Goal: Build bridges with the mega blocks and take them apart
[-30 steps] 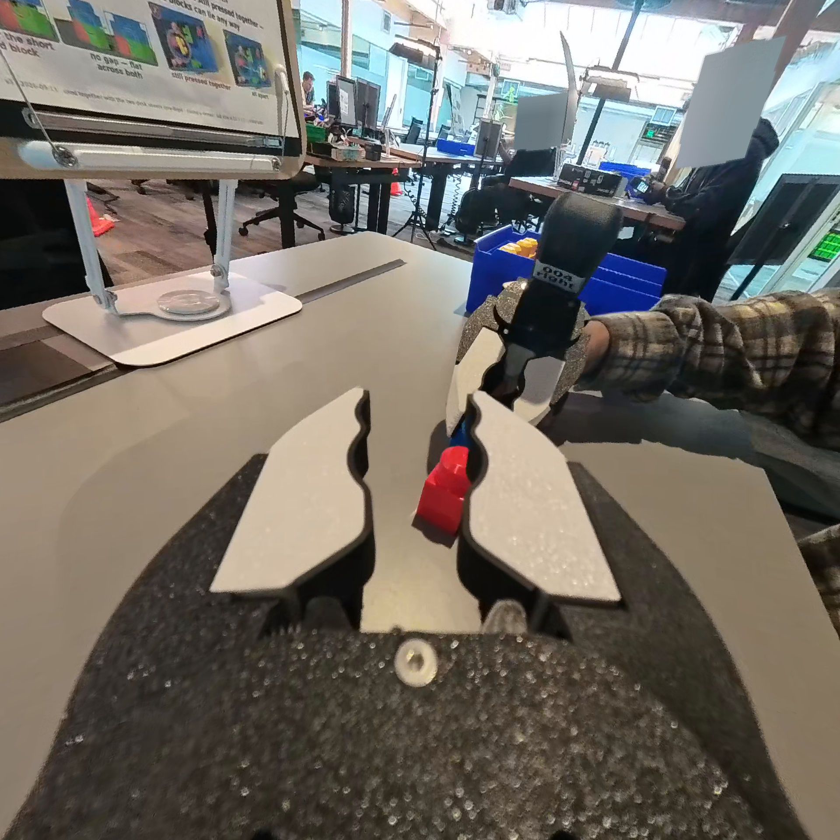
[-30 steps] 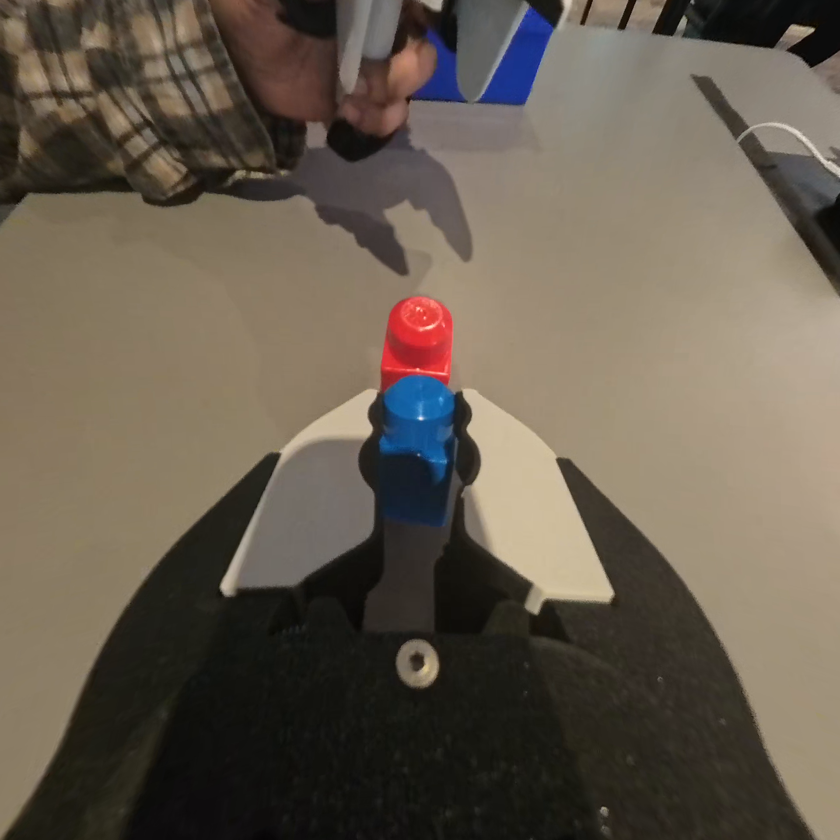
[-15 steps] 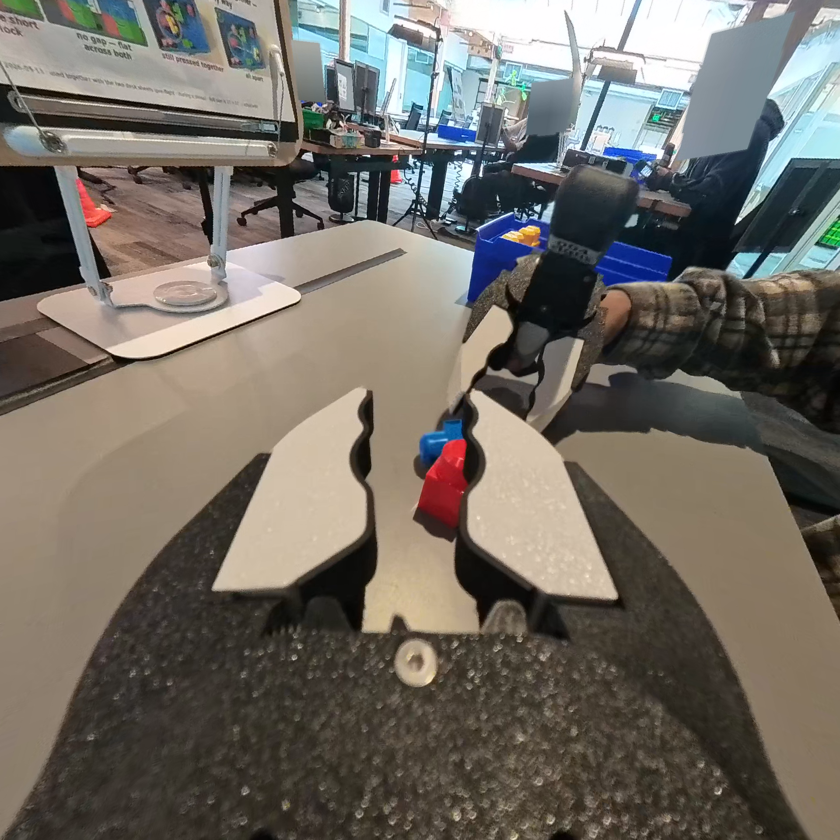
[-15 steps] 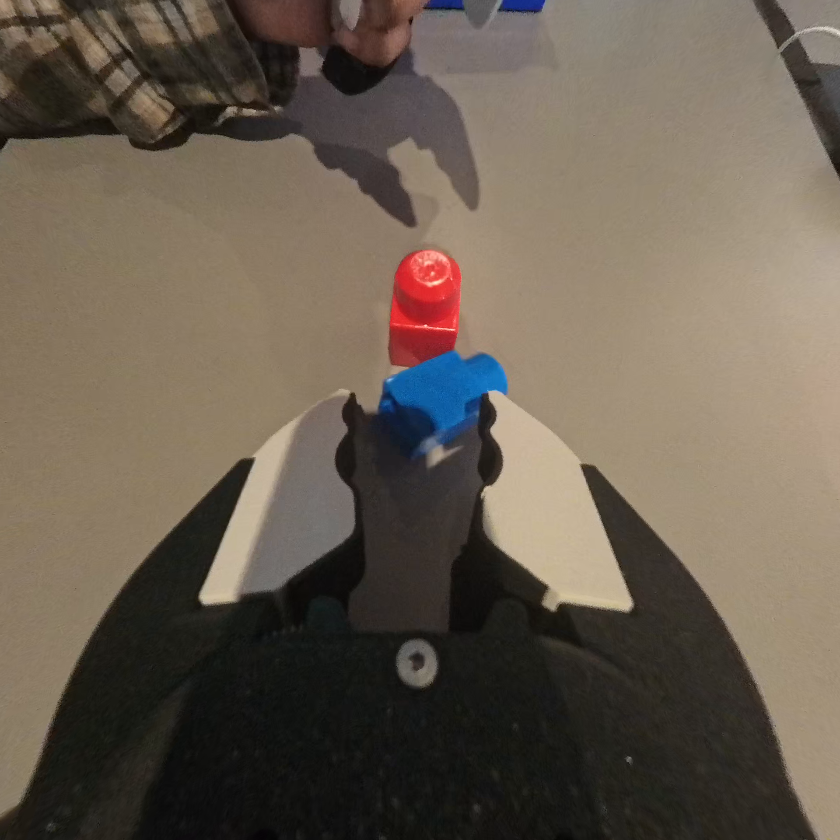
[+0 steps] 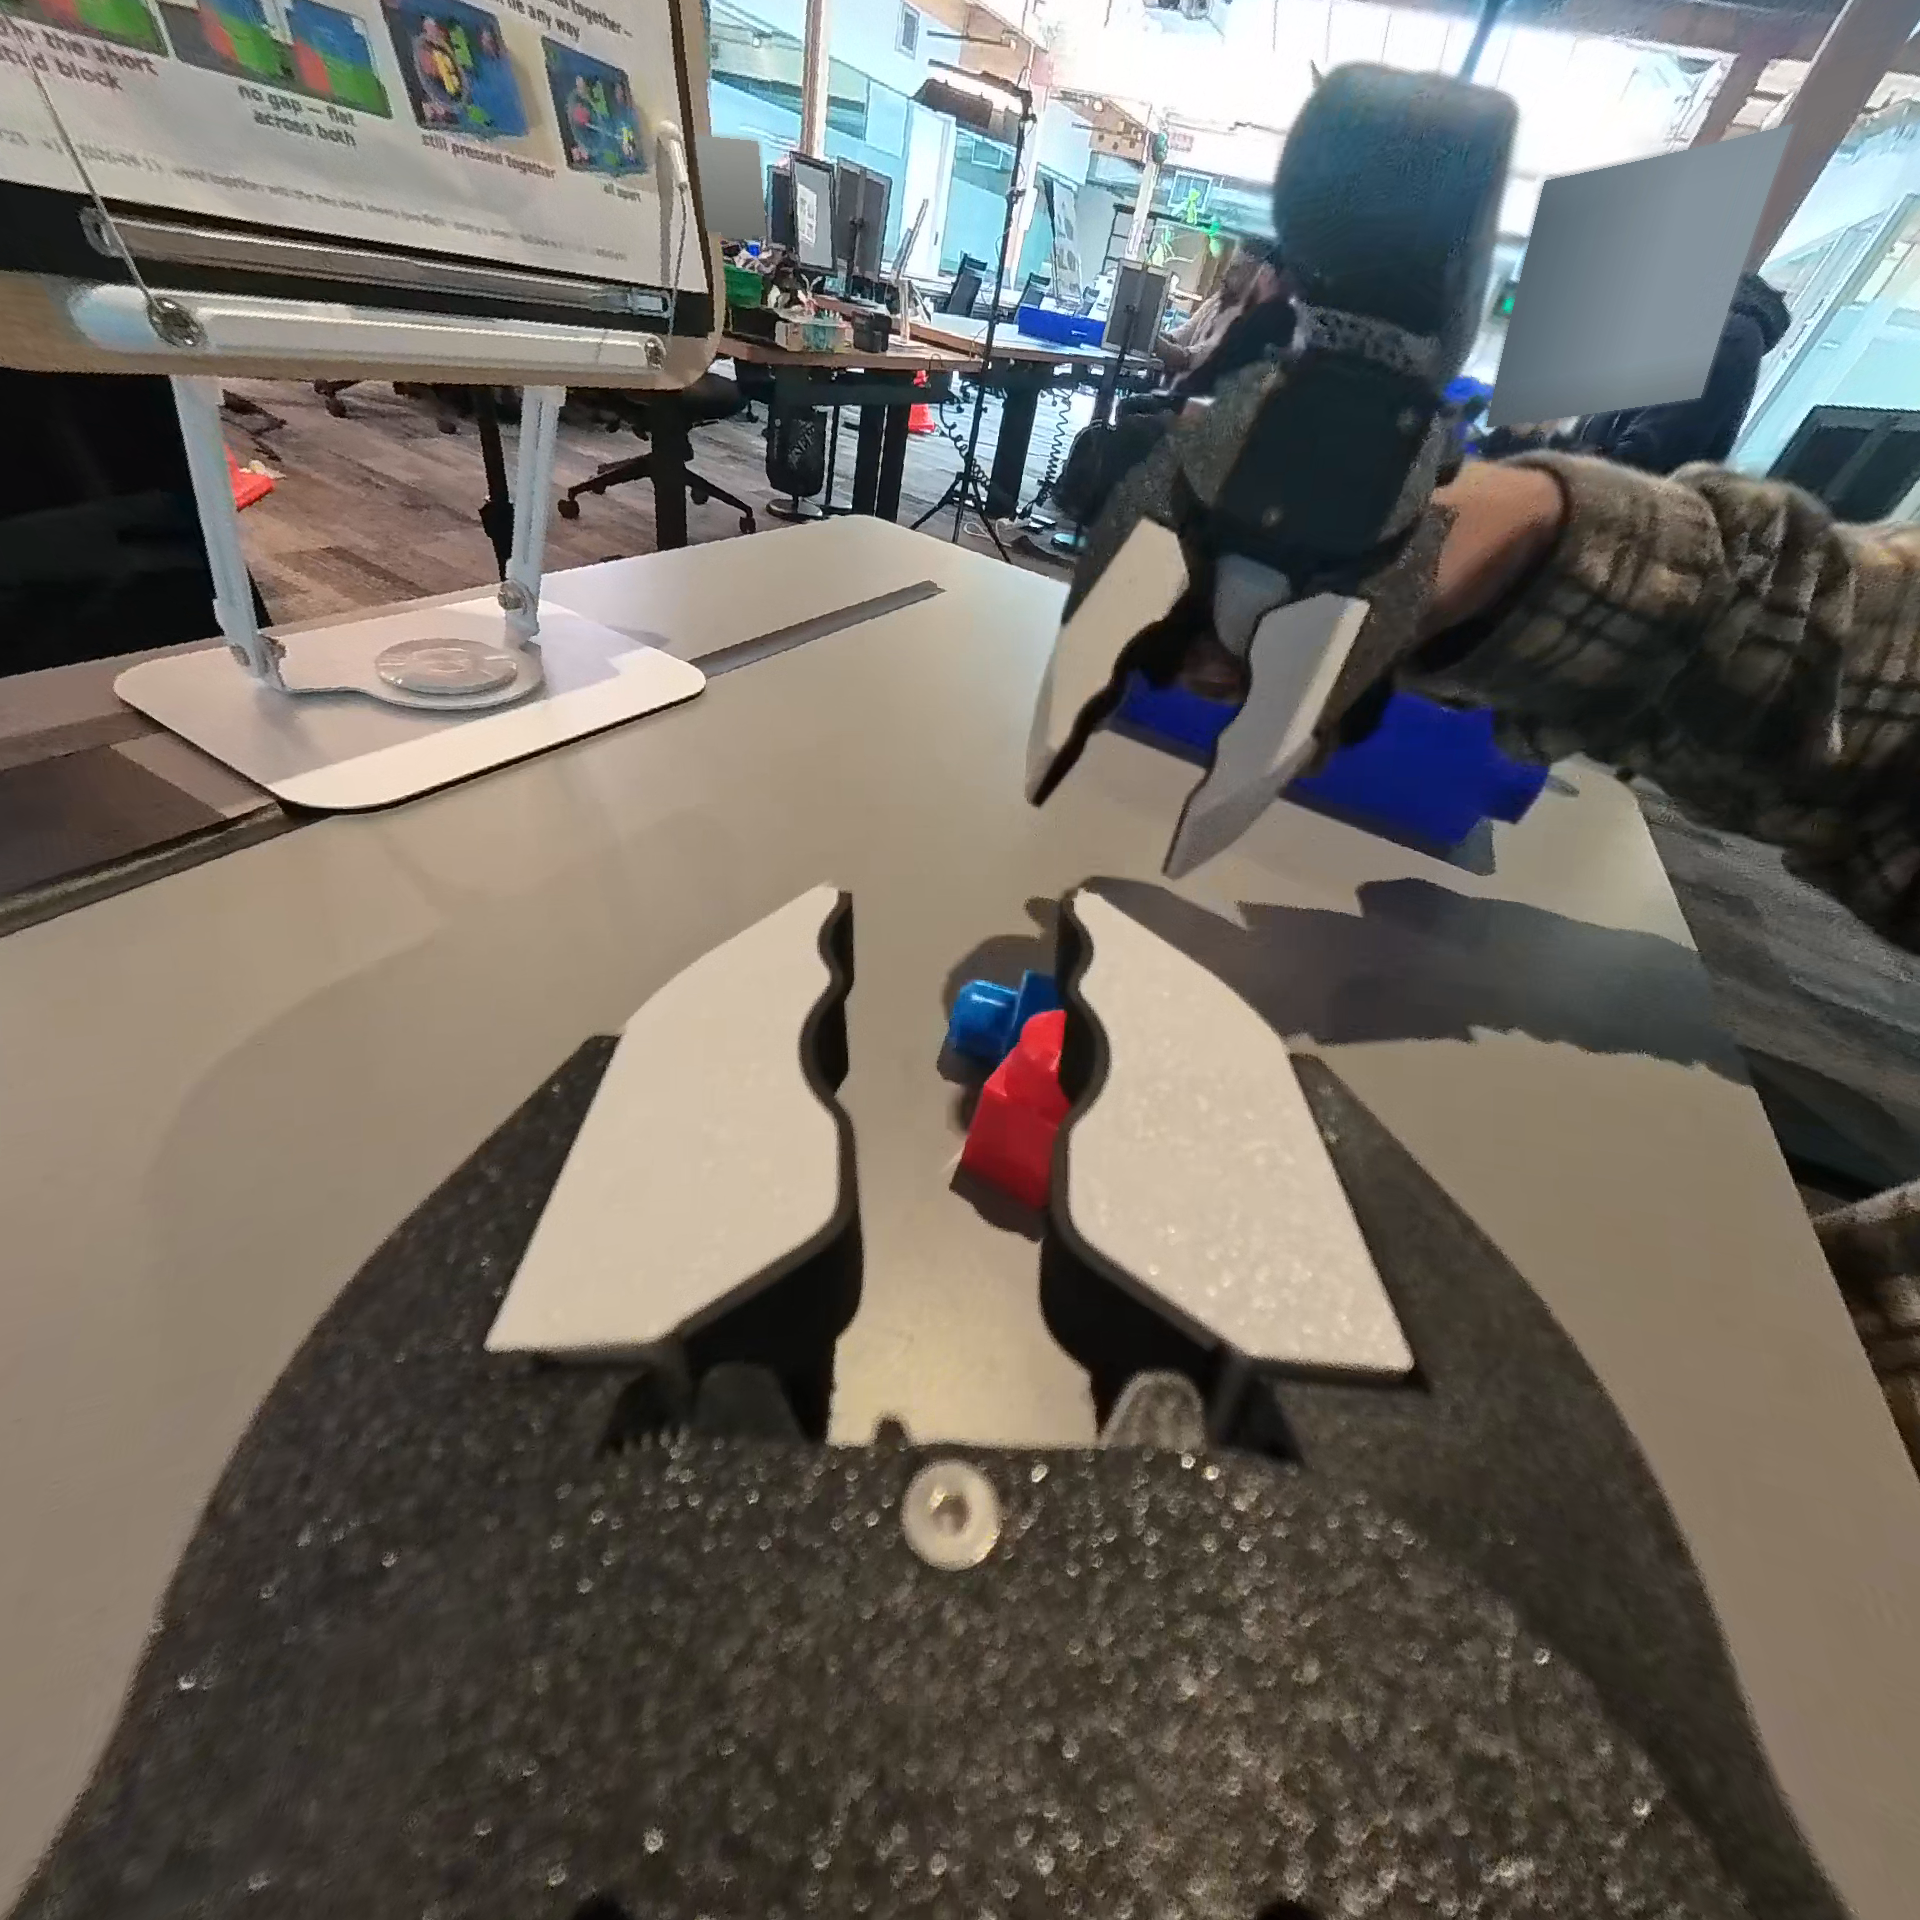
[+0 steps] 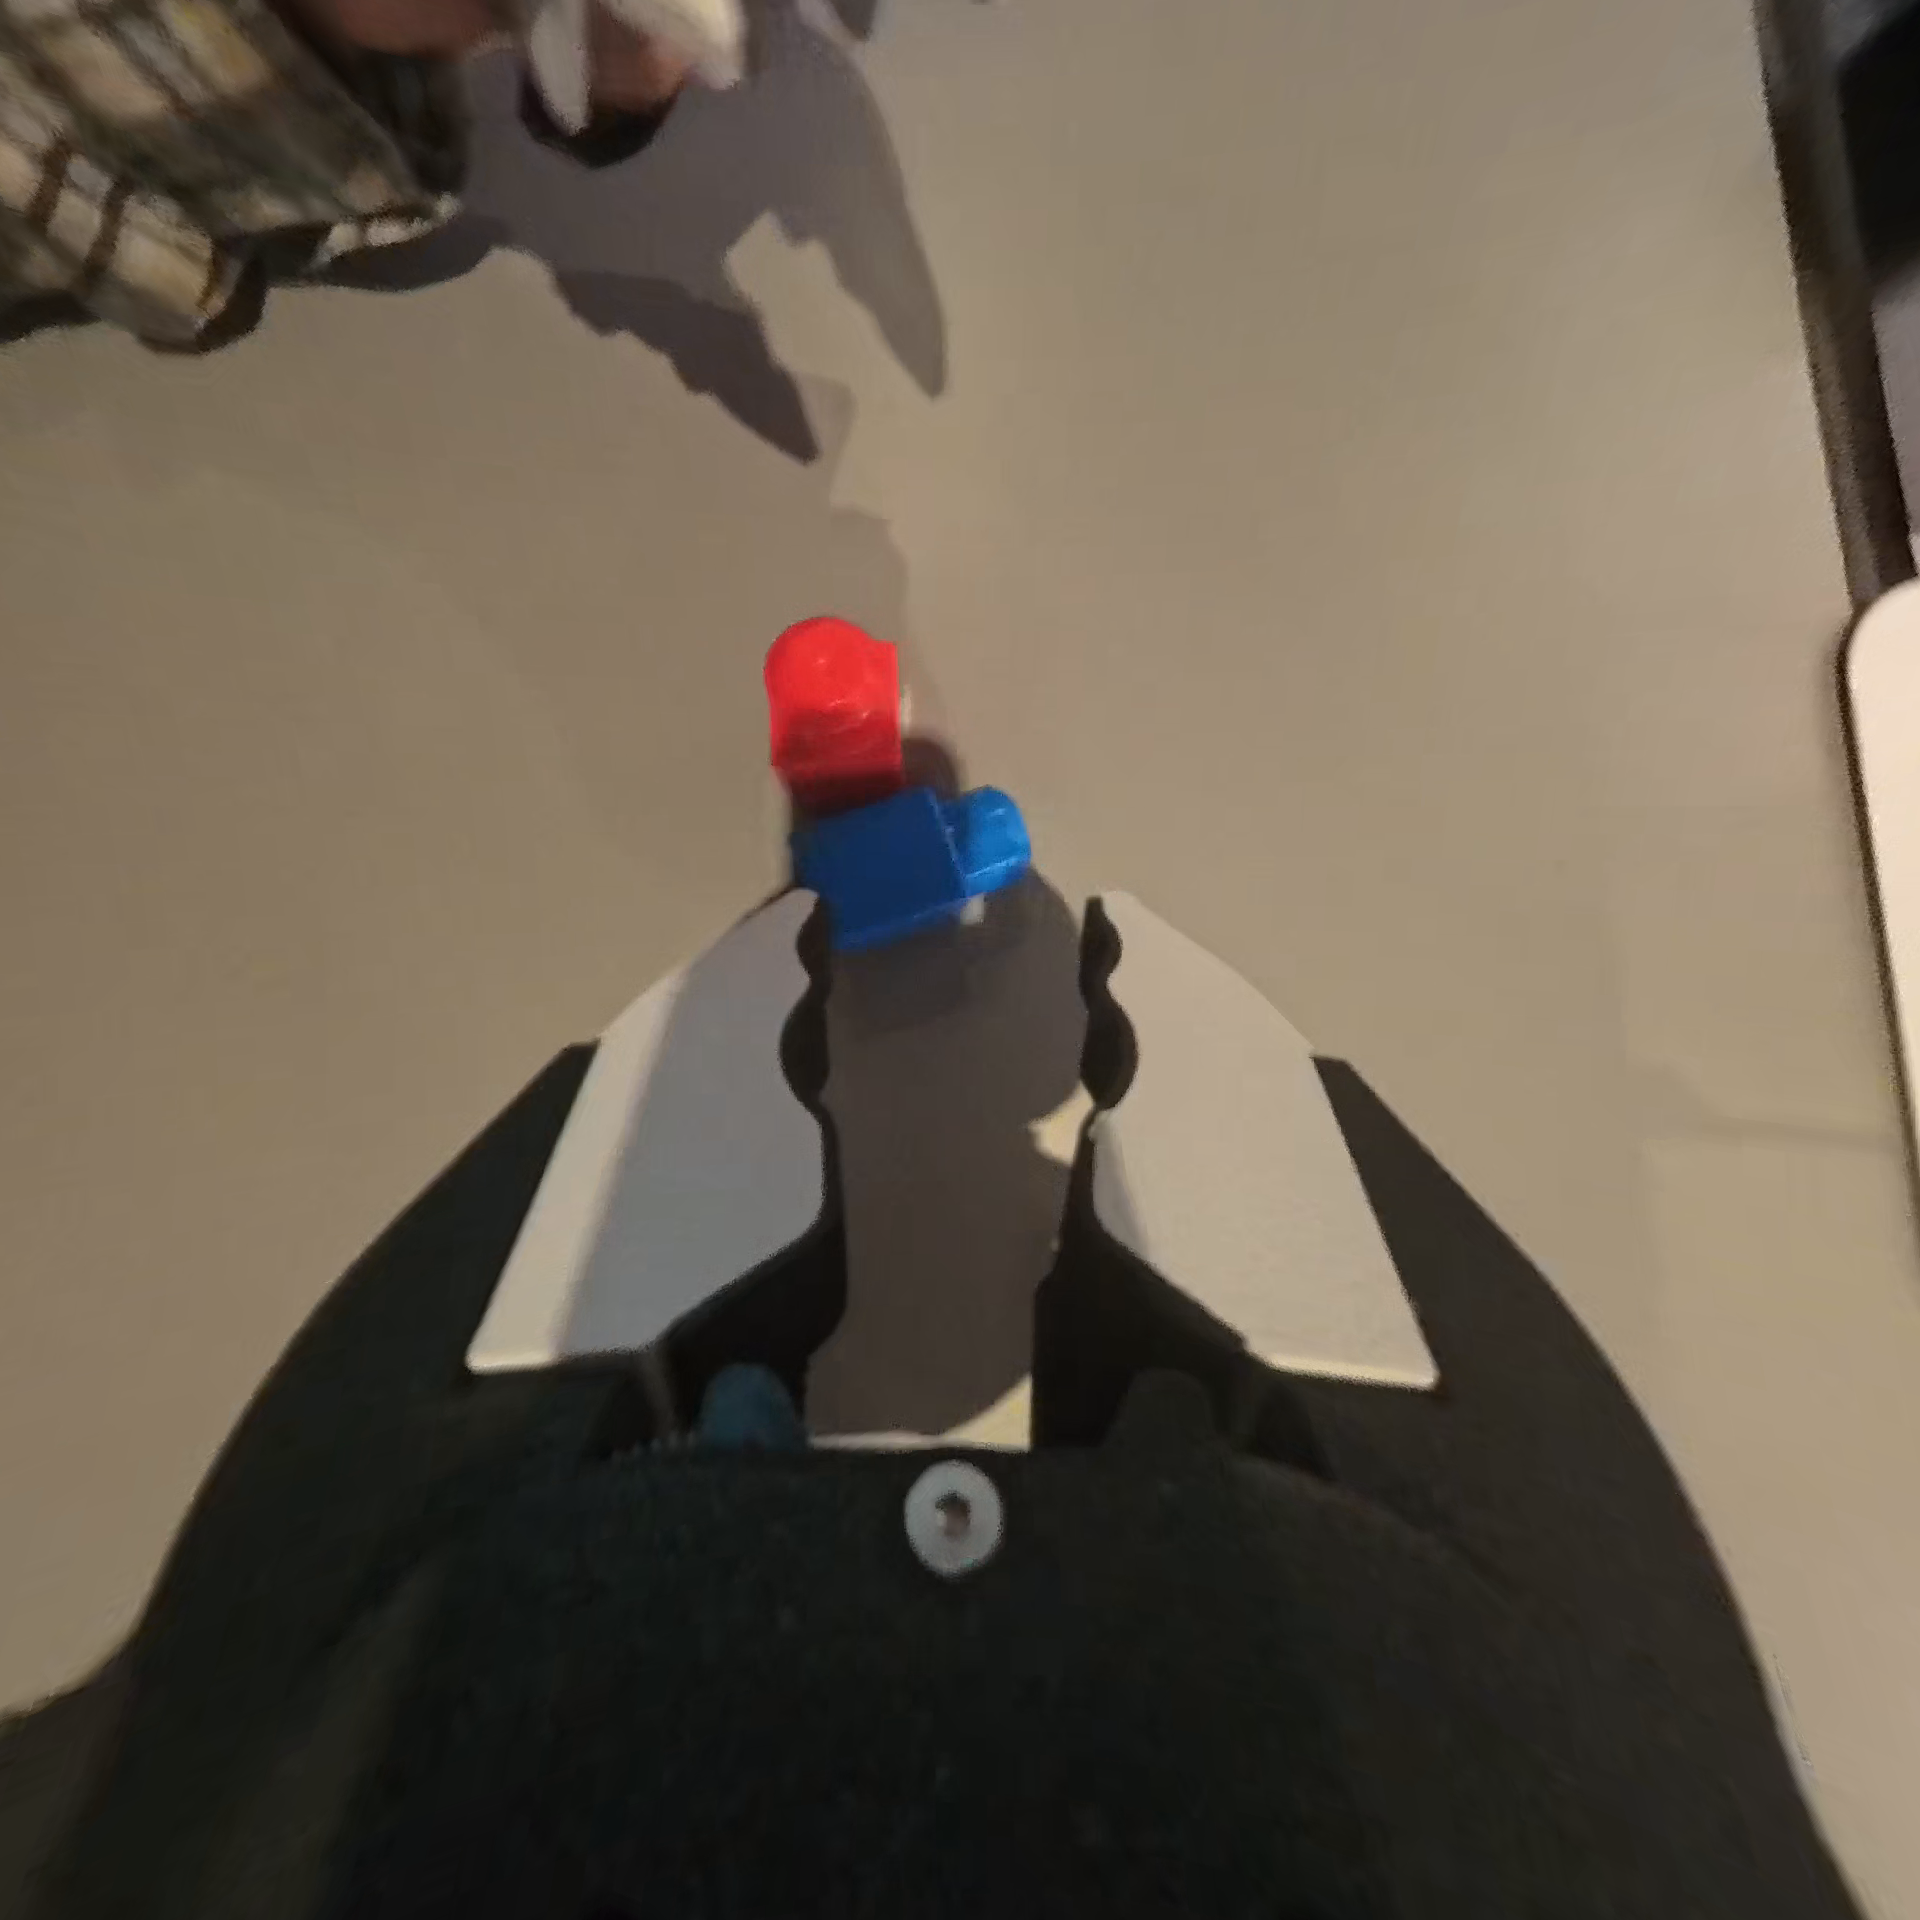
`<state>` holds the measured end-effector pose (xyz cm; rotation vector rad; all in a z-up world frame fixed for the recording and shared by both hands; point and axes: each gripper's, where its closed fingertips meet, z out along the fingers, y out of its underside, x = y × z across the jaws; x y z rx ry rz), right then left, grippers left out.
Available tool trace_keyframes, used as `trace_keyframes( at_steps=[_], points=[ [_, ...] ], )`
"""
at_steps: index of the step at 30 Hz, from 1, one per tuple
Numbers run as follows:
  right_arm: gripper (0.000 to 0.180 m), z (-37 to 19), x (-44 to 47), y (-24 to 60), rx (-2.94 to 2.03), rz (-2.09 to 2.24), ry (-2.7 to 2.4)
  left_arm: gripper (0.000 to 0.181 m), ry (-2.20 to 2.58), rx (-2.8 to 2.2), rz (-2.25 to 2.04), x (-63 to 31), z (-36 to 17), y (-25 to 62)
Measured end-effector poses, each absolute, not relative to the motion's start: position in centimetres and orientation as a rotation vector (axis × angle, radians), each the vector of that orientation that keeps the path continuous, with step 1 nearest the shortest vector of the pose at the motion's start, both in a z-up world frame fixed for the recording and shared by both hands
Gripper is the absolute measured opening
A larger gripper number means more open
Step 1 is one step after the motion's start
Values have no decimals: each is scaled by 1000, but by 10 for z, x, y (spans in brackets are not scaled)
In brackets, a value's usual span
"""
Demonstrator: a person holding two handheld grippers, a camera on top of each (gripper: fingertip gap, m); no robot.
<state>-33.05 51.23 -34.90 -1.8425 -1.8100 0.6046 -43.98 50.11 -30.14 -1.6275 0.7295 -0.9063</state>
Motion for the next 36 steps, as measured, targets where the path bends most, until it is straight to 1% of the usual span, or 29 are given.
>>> trace_keyframes(
  at_steps=[1, 2, 3, 4, 6, 7, 10, 13, 20, 23, 29, 31, 34, 36],
  points=[
    [43, -346, -332, 516, -1925, 631, -1741, 37, 728, -1629, -907, -440, -301, 501],
    [34, -345, -332, 520, -2046, 659, -1650, 37, 727, -1631, -907, -440, -302, 501],
    [28, -347, -332, 523, -2184, 684, -1551, 37, 726, -1635, -907, -440, -302, 501],
    [26, -350, -333, 524, -2315, 715, -1464, 37, 725, -1639, -908, -440, -303, 502],
    [26, -355, -339, 519, -2515, 833, -1323, 37, 722, -1647, -910, -440, -304, 502],
    [30, -358, -343, 518, -2567, 876, -1260, 37, 719, -1649, -909, -441, -305, 503],
    [28, -377, -340, 527, -2683, 752, -1185, 37, 705, -1654, -912, -443, -305, 504],
    [28, -388, -343, 525, -2796, 744, -1121, 37, 687, -1655, -919, -445, -303, 505],
    [21, -400, -358, 521, -2884, 719, -1075, 37, 672, -1643, -930, -447, -299, 504],
    [19, -408, -359, 522, -2898, 628, -1091, 37, 674, -1643, -929, -446, -299, 504],
    [28, -420, -360, 515, -2947, 526, -1157, 37, 675, -1641, -926, -446, -298, 503],
    [35, -422, -360, 508, -2981, 541, -1175, 37, 671, -1638, -927, -447, -297, 503],
    [28, -417, -360, 507, -2960, 543, -1194, 37, 663, -1638, -928, -448, -297, 504],
    [28, -418, -357, 505, -2970, 535, -1202, 37, 664, -1644, -929, -448, -298, 504]
  ],
)
